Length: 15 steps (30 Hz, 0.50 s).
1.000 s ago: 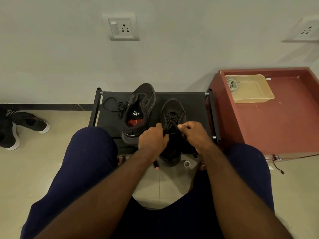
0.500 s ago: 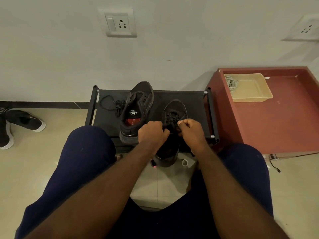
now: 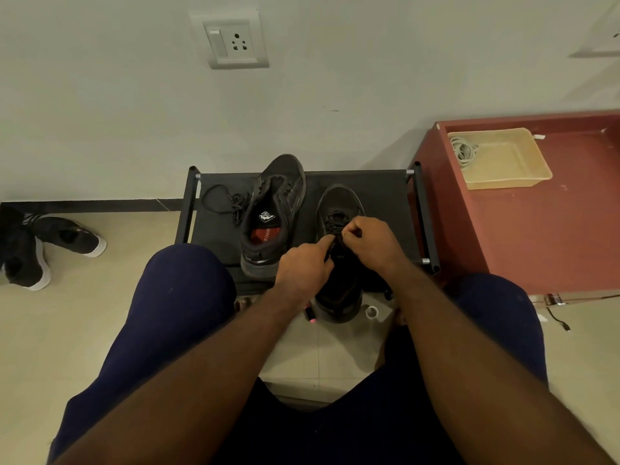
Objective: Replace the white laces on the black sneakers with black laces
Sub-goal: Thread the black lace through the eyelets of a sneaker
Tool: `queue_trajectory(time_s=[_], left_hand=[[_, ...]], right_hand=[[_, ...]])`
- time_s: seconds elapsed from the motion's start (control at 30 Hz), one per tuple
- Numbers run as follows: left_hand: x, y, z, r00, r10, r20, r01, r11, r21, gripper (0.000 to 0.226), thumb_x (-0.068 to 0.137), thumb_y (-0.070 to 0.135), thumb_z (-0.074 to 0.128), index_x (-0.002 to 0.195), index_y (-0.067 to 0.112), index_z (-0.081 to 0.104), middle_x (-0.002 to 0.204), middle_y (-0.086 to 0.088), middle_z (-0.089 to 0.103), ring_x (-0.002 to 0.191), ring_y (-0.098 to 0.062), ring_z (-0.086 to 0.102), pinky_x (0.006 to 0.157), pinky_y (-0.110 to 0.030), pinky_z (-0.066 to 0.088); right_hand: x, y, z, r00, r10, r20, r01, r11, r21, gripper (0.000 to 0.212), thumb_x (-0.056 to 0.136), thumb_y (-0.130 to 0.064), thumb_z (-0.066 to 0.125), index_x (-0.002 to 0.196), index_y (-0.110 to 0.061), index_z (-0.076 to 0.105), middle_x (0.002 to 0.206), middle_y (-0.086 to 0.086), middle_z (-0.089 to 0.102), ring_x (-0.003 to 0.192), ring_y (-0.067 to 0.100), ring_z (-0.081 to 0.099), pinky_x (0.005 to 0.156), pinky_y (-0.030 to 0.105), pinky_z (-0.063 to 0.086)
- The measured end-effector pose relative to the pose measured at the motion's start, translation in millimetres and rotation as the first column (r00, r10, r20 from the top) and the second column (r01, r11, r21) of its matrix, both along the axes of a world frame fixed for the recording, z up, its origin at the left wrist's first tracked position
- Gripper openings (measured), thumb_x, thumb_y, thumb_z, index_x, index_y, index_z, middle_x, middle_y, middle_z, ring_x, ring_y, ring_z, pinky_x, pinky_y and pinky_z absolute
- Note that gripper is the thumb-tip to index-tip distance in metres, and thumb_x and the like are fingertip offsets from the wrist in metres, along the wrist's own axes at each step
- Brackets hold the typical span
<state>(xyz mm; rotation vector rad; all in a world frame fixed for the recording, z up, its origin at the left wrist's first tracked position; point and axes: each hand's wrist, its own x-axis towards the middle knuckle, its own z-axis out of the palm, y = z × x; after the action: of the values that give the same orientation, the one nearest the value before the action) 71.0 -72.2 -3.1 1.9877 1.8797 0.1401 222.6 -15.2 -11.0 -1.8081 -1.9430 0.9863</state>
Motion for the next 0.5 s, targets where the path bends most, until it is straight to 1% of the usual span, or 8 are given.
queue_trajectory(time_s=[0.1,0.17,0.23,0.3,0.37,0.43,0.5], left_hand=[[1.4,-3.5,-1.9,1.0,0.0,0.02,0.0,1.0,-0.015,0.043,0.097,0.031,0.048,0.139,0.023,0.039,0.102,-0.011,0.069,0.094,-0.035,0.065,0.079,-0.045,0.053],[1.2,-5.5,-3.6,0.996,0.022,0.082,-0.022,1.0,-0.012,0.041,0.096,0.031,0.051,0.134,0.02,0.041,0.101,-0.011,0.069,0.093,-0.034,0.065,0.079,-0.045,0.053],[-0.9,-7.3,-3.7,0.987,0.054,0.151,-0.052,0.999,-0.016,0.039,0.095,0.03,0.053,0.131,0.018,0.044,0.101,-0.01,0.069,0.092,-0.032,0.066,0.079,-0.045,0.053],[-3.7,-8.4,-2.9,0.976,0.084,0.2,-0.078,0.996,-0.039,0.038,0.095,0.03,0.053,0.129,0.017,0.044,0.101,-0.009,0.069,0.092,-0.03,0.066,0.078,-0.044,0.054],[-5.0,-8.1,0.1,0.973,0.118,0.198,-0.106,0.992,-0.067,0.034,0.096,0.034,0.052,0.125,0.016,0.047,0.1,-0.008,0.068,0.091,-0.029,0.066,0.078,-0.044,0.054],[-5.9,-5.7,5.7,0.98,0.148,0.131,-0.137,0.986,-0.095,0.032,0.095,0.043,0.052,0.113,0.016,0.051,0.096,-0.007,0.066,0.088,-0.029,0.064,0.077,-0.044,0.055],[-8.9,-1.8,13.6,0.993,0.112,0.03,-0.109,0.989,-0.104,0.034,0.093,0.051,0.053,0.099,0.017,0.053,0.09,-0.004,0.063,0.085,-0.027,0.063,0.075,-0.041,0.055]], right_hand=[[-2.0,-1.3,-2.4,0.991,-0.116,-0.061,0.111,0.991,-0.071,0.016,0.09,-0.022,0.061,0.078,-0.013,0.064,0.082,0.001,0.068,0.077,0.017,0.064,0.073,0.039,0.054],[-5.0,-5.5,-4.1,0.978,-0.19,-0.083,0.182,0.979,-0.09,0.017,0.089,-0.024,0.06,0.076,-0.013,0.062,0.08,0.0,0.066,0.077,0.017,0.063,0.074,0.041,0.055],[-6.6,-10.0,-5.3,0.968,-0.223,-0.115,0.212,0.972,-0.101,0.015,0.091,-0.025,0.059,0.08,-0.015,0.064,0.084,-0.002,0.066,0.081,0.015,0.063,0.079,0.042,0.056],[-4.0,-14.1,-2.5,0.967,-0.203,-0.155,0.186,0.975,-0.118,0.011,0.094,-0.027,0.059,0.088,-0.019,0.066,0.092,-0.004,0.067,0.088,0.012,0.063,0.085,0.041,0.055],[0.8,-18.4,4.7,0.968,-0.154,-0.196,0.125,0.981,-0.149,0.012,0.096,-0.031,0.062,0.101,-0.021,0.067,0.101,-0.005,0.067,0.096,0.012,0.064,0.09,0.038,0.055],[3.8,-23.9,10.7,0.975,-0.093,-0.201,0.055,0.981,-0.186,0.03,0.093,-0.033,0.068,0.118,-0.018,0.064,0.111,-0.004,0.066,0.103,0.013,0.063,0.094,0.035,0.053],[4.2,-29.4,11.4,0.99,-0.041,-0.133,0.018,0.985,-0.174,0.046,0.089,-0.031,0.074,0.129,-0.015,0.058,0.119,-0.001,0.062,0.109,0.015,0.061,0.097,0.035,0.052]])
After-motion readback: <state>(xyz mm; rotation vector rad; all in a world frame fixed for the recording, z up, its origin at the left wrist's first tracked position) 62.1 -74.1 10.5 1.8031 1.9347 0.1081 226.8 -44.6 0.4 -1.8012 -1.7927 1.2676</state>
